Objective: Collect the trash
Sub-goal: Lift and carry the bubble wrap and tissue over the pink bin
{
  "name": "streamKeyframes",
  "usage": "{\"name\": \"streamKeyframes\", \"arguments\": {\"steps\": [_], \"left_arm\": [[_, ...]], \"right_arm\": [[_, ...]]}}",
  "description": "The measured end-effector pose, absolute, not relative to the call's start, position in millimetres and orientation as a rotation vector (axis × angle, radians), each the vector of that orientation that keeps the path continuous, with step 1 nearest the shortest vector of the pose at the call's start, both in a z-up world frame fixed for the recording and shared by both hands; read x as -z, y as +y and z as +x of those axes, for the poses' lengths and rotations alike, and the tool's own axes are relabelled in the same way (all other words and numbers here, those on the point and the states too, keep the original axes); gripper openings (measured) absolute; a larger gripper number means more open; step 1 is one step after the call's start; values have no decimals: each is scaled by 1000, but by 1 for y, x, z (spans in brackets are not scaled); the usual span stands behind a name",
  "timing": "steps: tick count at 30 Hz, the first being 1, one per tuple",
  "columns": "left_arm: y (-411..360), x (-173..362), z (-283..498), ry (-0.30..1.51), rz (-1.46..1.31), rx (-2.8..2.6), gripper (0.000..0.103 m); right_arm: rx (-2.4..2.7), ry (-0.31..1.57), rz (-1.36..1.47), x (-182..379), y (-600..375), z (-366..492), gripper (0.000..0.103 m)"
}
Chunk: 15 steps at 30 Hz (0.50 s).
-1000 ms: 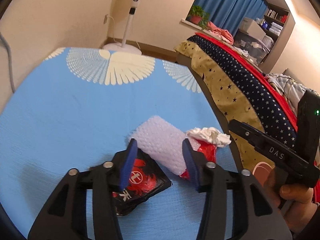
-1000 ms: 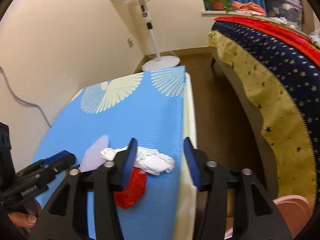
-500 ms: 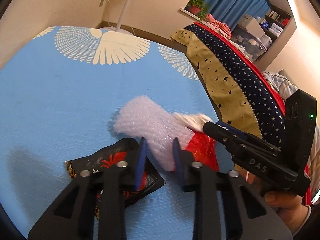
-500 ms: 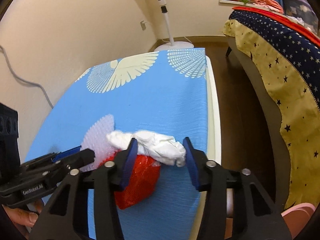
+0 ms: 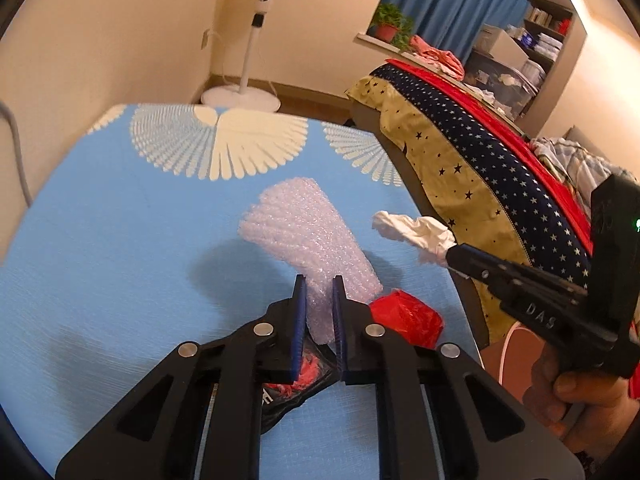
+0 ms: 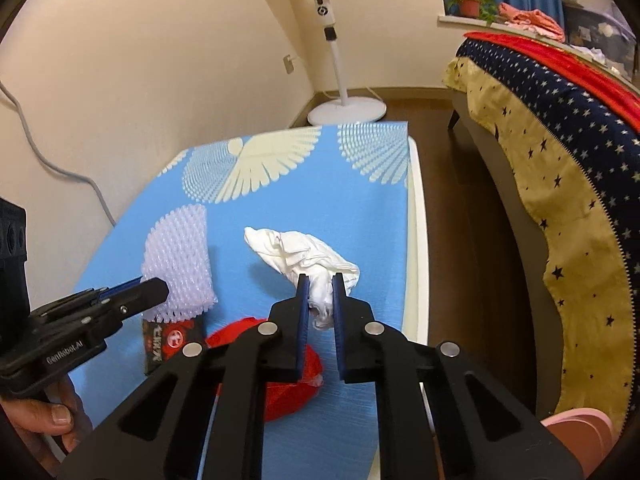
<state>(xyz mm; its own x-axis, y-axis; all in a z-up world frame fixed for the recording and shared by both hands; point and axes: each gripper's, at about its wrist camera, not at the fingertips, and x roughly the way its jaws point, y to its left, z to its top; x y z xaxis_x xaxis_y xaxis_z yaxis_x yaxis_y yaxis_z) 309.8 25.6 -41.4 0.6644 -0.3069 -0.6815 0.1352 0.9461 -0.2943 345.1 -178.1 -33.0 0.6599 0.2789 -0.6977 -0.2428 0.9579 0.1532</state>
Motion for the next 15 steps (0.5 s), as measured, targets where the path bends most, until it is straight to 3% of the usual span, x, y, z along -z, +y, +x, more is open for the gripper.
{"name": "streamKeyframes", "arguments": {"steps": [15], "left_arm": [[6,2,275,714,-127,301,12]], "right_arm": [[-257,736,87,-7,-193,293,11]]}}
